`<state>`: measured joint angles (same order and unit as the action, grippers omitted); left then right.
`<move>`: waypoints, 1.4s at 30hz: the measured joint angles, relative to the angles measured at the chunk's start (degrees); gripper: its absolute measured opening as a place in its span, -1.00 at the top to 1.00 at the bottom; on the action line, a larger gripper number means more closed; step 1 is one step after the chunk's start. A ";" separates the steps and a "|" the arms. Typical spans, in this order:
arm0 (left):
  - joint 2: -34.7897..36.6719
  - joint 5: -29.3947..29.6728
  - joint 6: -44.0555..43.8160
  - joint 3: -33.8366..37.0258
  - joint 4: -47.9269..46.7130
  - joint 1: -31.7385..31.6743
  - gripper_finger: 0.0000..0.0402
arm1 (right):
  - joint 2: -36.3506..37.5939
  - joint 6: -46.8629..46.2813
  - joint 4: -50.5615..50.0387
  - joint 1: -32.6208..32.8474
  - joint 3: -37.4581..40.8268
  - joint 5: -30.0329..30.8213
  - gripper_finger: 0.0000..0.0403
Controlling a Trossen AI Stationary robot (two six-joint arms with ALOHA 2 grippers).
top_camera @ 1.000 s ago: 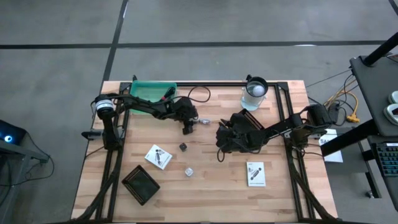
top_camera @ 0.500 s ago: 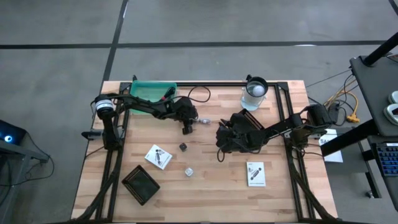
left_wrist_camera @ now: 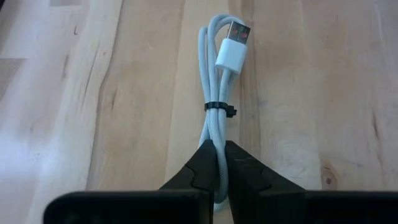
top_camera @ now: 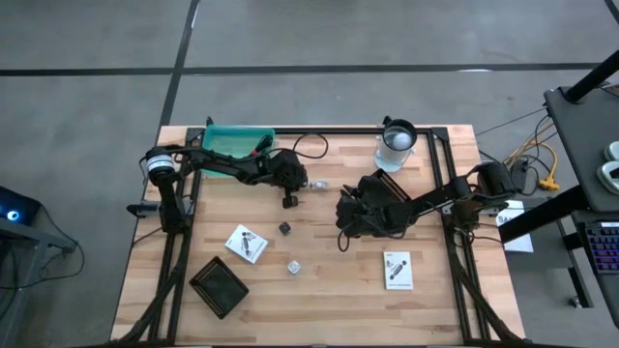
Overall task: Pick and place items into bin
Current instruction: Put the white charger cable into the green bin
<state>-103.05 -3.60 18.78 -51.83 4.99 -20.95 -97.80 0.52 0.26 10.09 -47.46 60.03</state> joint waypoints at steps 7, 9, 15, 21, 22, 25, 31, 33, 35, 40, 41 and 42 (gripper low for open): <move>0.44 -3.57 2.42 -0.07 3.29 0.02 0.97 | 0.02 -1.93 -1.42 0.04 0.00 -0.25 0.66; 0.81 -6.10 2.63 -0.07 5.55 0.02 0.97 | 0.02 -2.28 -1.42 0.04 0.00 -0.26 0.66; 1.89 -10.70 2.84 -0.02 7.56 0.02 0.97 | 0.04 -3.24 -1.45 0.02 1.11 -1.00 0.66; 3.46 -9.49 2.59 0.49 7.95 -0.29 0.97 | 1.47 -2.03 -1.40 0.00 2.74 -0.37 0.66; 4.14 -9.42 1.81 0.60 9.25 -0.36 0.97 | 2.26 -2.47 -1.37 0.00 3.25 -0.22 0.66; 6.09 -9.64 1.21 2.08 11.98 -0.43 0.97 | 4.67 -4.81 1.32 -0.09 5.87 -0.09 0.66; 6.80 -10.08 1.20 3.48 14.15 -0.29 0.97 | 10.91 8.15 29.15 -2.04 18.06 -16.00 0.66; 6.80 -10.02 1.19 3.54 14.58 -0.33 0.97 | 12.73 13.61 41.41 -3.50 22.77 -26.24 0.66; 6.82 -10.02 1.19 3.56 15.10 -0.31 0.97 | 14.50 16.70 51.20 -5.00 27.06 -33.60 0.66; 7.37 -10.07 1.12 3.67 15.34 -0.21 0.97 | 17.76 17.30 62.06 -7.27 33.64 -36.08 0.66; 7.37 -10.07 1.12 3.74 15.12 -0.22 0.97 | 18.42 18.15 61.92 -7.33 34.33 -36.12 0.64; 7.37 -10.05 1.12 3.78 15.04 -0.22 0.97 | 18.90 18.86 61.74 -7.30 34.81 -36.27 0.61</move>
<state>-95.68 -13.65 19.90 -48.05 20.03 -21.17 -78.90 19.38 61.99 2.79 -12.65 23.76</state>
